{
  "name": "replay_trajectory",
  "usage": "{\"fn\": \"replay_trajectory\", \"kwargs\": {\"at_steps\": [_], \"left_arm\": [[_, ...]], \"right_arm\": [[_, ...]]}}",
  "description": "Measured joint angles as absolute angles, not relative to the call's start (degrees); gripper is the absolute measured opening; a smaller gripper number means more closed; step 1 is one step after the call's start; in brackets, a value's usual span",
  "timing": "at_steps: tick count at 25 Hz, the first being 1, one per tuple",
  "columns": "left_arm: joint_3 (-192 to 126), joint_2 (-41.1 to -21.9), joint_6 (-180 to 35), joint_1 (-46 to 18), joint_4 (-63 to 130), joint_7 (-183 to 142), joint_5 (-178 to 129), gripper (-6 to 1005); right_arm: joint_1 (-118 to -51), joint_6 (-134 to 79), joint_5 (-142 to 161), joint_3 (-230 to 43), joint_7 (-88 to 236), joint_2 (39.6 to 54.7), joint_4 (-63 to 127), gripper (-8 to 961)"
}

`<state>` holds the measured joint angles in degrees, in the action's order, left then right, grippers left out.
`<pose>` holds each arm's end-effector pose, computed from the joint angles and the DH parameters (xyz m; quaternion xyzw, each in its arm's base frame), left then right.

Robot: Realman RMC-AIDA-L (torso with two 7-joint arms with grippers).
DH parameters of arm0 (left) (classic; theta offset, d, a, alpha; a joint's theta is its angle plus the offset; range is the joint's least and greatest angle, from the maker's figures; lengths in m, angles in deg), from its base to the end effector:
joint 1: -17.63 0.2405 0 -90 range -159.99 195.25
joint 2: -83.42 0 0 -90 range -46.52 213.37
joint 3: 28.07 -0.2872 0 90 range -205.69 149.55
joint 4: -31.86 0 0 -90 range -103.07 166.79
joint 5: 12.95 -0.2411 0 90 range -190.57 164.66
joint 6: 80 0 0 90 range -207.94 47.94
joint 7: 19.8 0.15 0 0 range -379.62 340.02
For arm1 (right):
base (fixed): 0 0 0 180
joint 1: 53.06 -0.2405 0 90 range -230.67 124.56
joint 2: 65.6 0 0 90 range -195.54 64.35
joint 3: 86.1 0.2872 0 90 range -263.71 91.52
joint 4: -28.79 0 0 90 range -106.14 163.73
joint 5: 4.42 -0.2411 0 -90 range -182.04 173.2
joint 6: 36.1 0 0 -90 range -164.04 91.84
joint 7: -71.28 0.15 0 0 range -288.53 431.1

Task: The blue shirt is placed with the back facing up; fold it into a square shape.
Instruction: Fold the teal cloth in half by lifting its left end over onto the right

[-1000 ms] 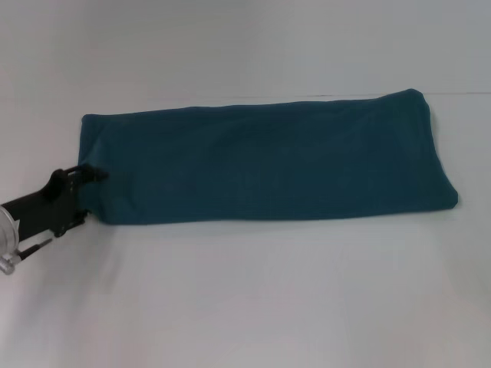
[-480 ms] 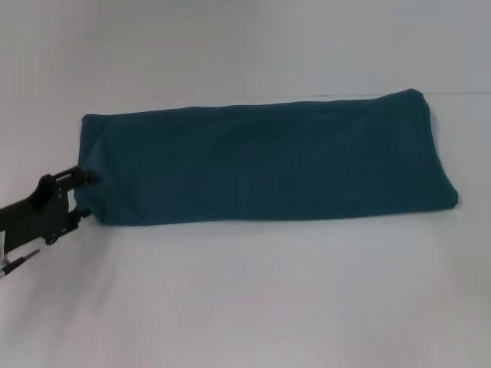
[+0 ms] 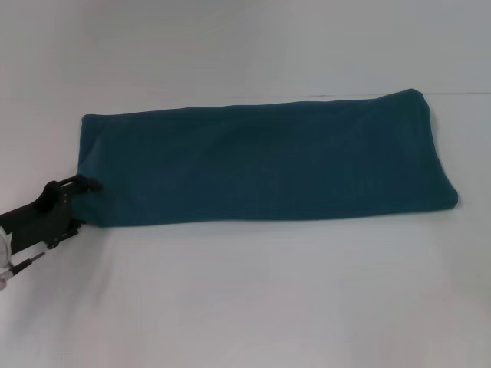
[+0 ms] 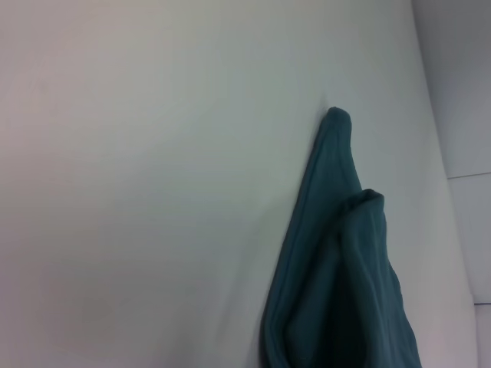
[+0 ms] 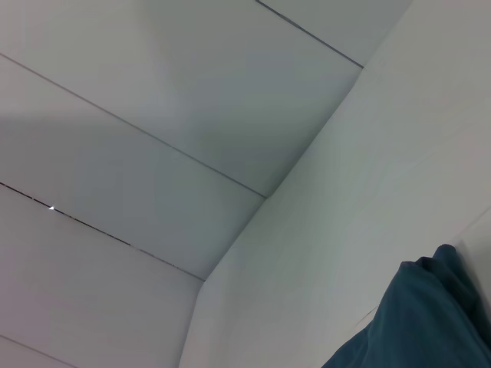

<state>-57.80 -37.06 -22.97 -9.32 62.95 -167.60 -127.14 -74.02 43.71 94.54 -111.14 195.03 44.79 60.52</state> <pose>-0.4030 0.3849 -0.0163 -0.4604 -0.7872 -0.3486 0.2162 0.4113 0.3540 0.1020 -0.6085 0.6153 0.4433 0.2336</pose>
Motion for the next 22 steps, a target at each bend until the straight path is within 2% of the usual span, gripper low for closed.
{"fn": "replay_trajectory", "kwargs": {"at_steps": [11,22], "left_arm": [[-58.04,-36.80,-26.32,-12.10,61.22,-166.52,-127.05,631],[-57.82,-36.96,-25.62,-11.55,61.18,-165.97,-126.78,611]], "right_arm": [[-74.15,43.69,94.54,-110.70,194.77,44.62,59.82,947],[-74.06,43.70,94.55,-110.60,194.86,44.59,59.82,947]]}}
